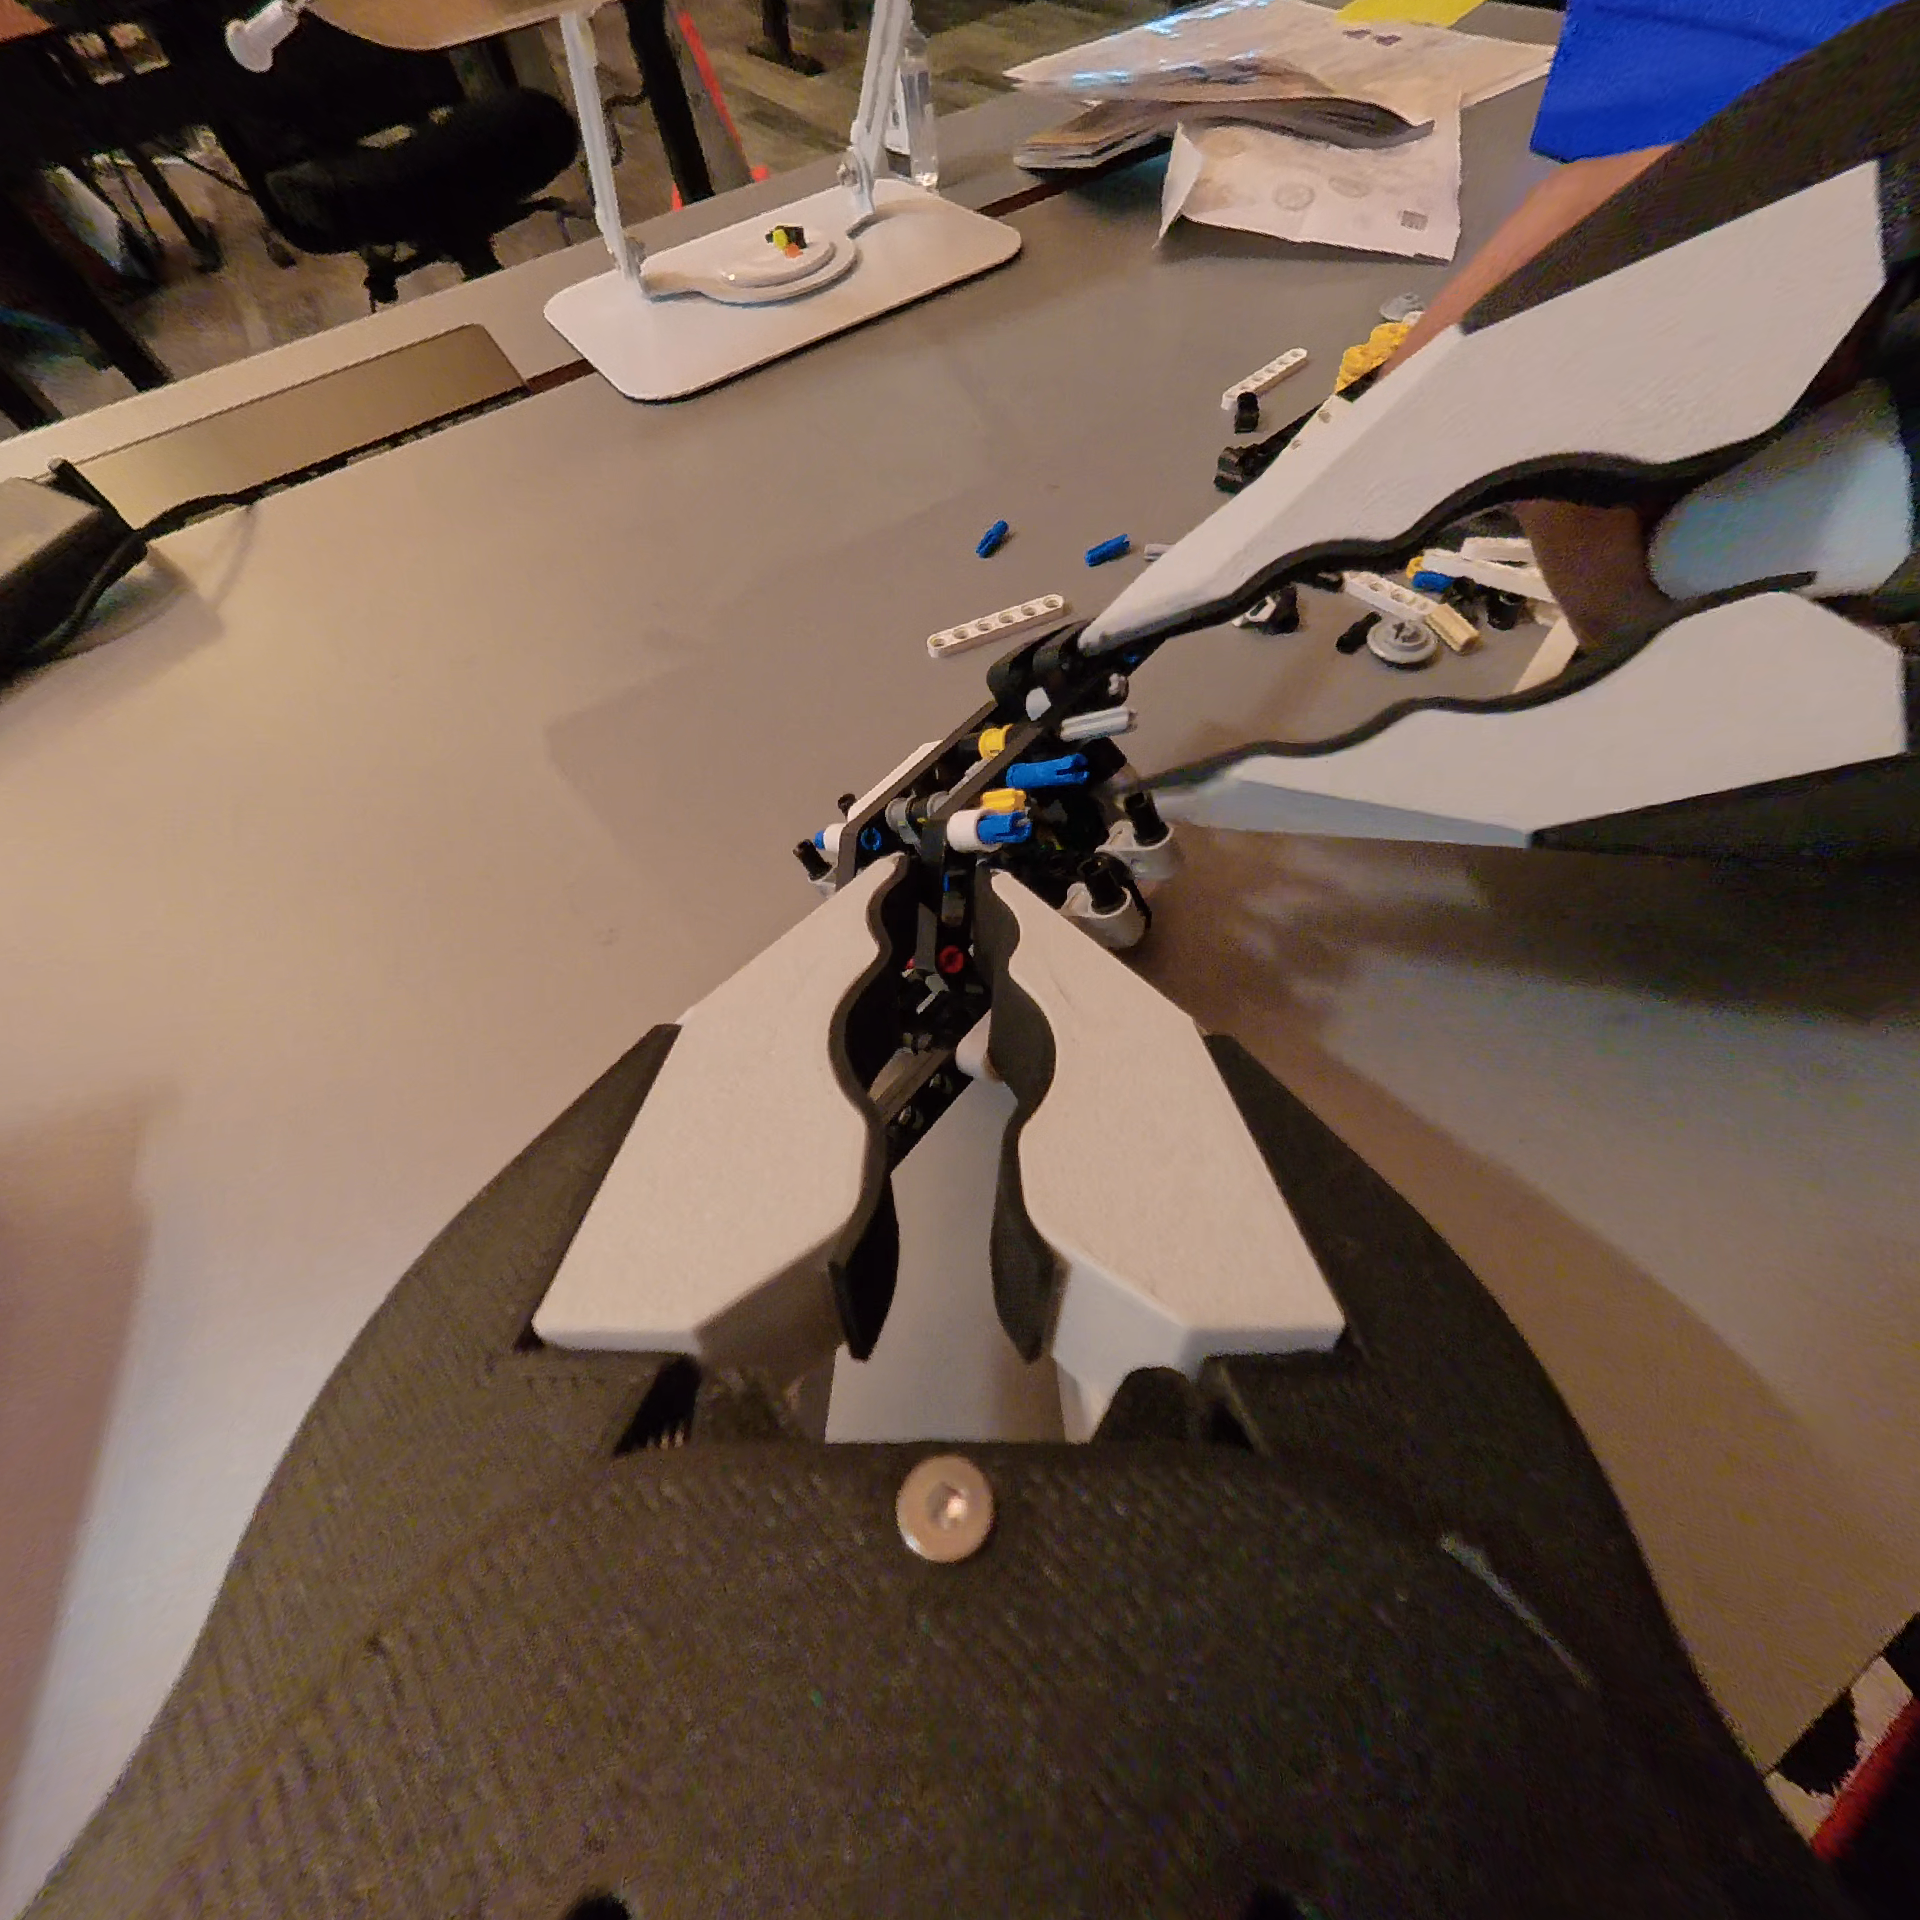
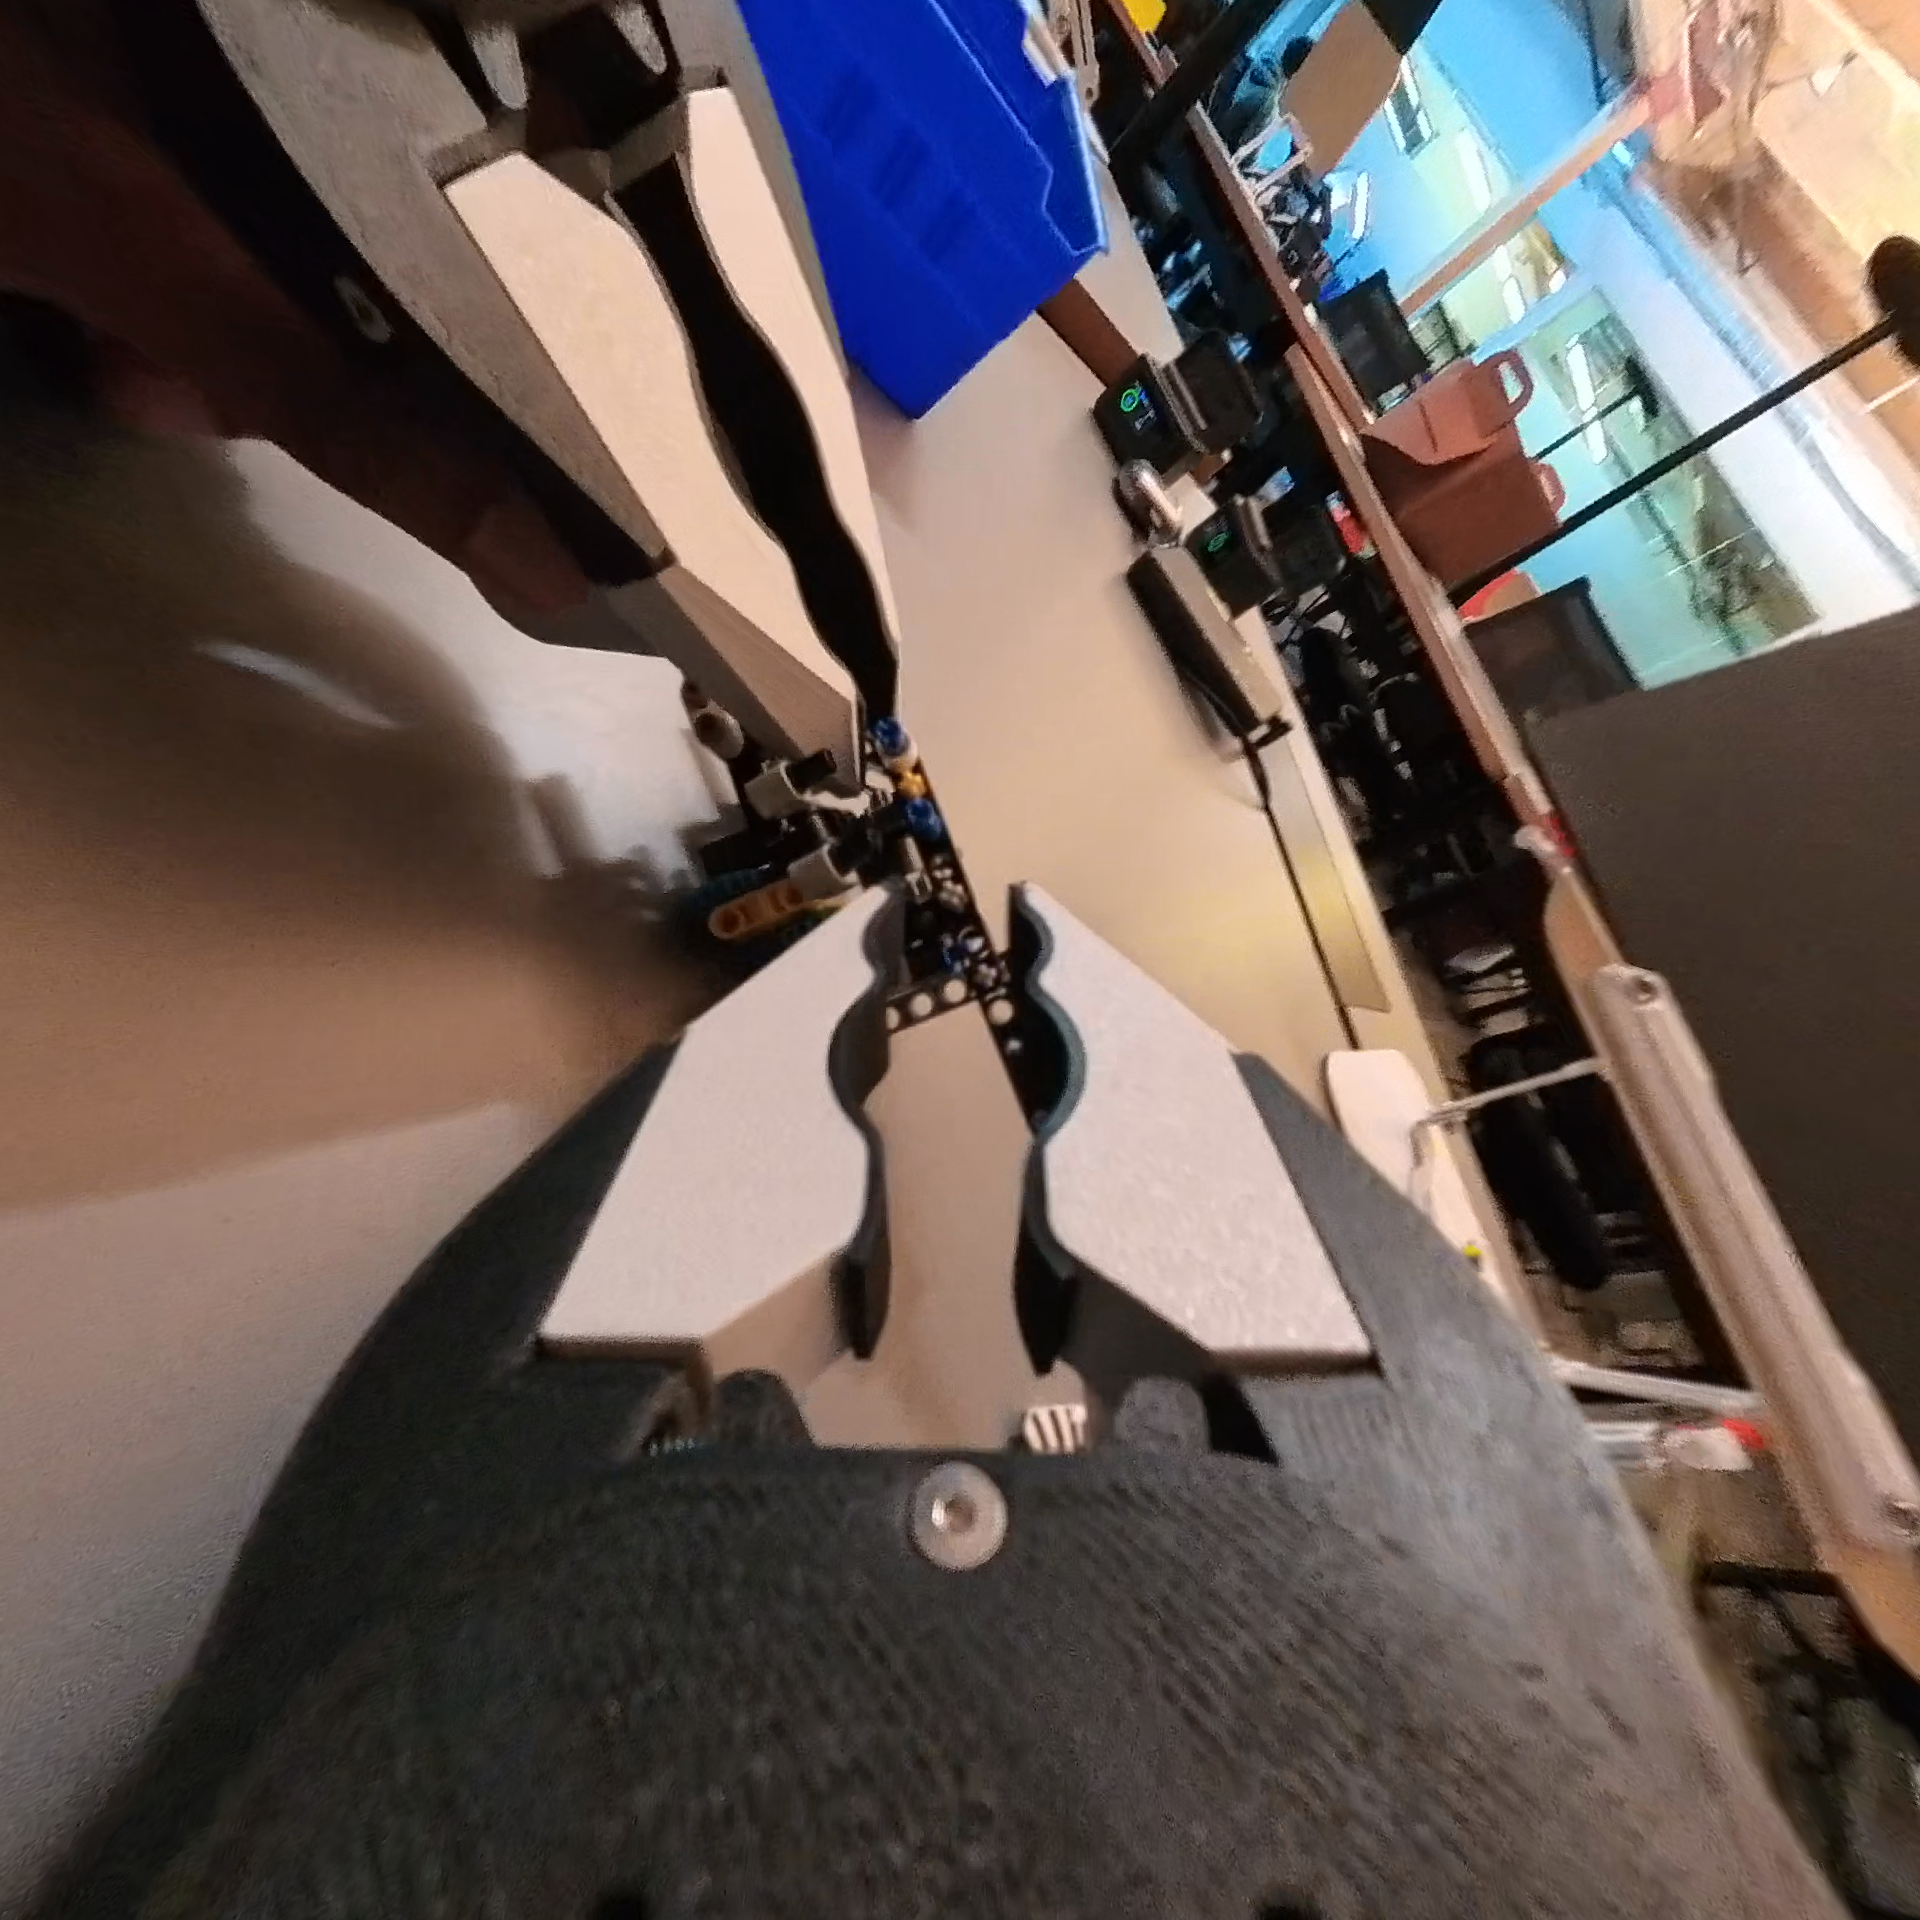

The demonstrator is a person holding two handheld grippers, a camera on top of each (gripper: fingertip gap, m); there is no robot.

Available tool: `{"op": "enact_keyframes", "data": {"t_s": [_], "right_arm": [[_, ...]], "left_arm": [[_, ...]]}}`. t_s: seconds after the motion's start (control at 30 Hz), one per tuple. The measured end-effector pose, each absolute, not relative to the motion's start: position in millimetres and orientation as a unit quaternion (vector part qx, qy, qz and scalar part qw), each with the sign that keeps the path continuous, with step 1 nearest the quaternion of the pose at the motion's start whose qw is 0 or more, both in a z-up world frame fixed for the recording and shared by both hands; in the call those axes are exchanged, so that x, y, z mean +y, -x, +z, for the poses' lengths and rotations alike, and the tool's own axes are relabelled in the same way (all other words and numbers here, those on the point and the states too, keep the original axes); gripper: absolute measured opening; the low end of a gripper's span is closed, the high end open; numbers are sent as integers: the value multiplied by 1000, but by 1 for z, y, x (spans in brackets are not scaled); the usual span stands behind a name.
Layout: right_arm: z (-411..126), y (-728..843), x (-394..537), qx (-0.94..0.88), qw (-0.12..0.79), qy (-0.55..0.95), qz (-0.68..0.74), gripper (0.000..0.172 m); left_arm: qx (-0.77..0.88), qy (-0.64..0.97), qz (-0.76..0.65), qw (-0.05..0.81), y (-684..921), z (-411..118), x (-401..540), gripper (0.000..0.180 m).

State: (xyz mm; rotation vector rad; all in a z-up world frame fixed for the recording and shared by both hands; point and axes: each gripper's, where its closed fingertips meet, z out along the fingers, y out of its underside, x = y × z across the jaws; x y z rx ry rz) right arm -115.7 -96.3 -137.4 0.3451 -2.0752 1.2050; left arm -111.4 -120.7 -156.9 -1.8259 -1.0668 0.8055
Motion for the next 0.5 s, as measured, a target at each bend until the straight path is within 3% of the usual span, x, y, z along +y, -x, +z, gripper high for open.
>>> {"op": "enact_keyframes", "data": {"t_s": [0.1,0.27,0.5], "right_arm": [[-136,118,-98,-784,392,-164,452,2],[-137,117,-97,-773,414,-177,446,2],[-142,108,-77,-792,347,-144,481,2]], "left_arm": [[-419,735,323,424,110,-157,-118,10],[-418,733,292,451,107,-155,-114,13],[-440,650,125,607,94,-116,-109,52]]}}
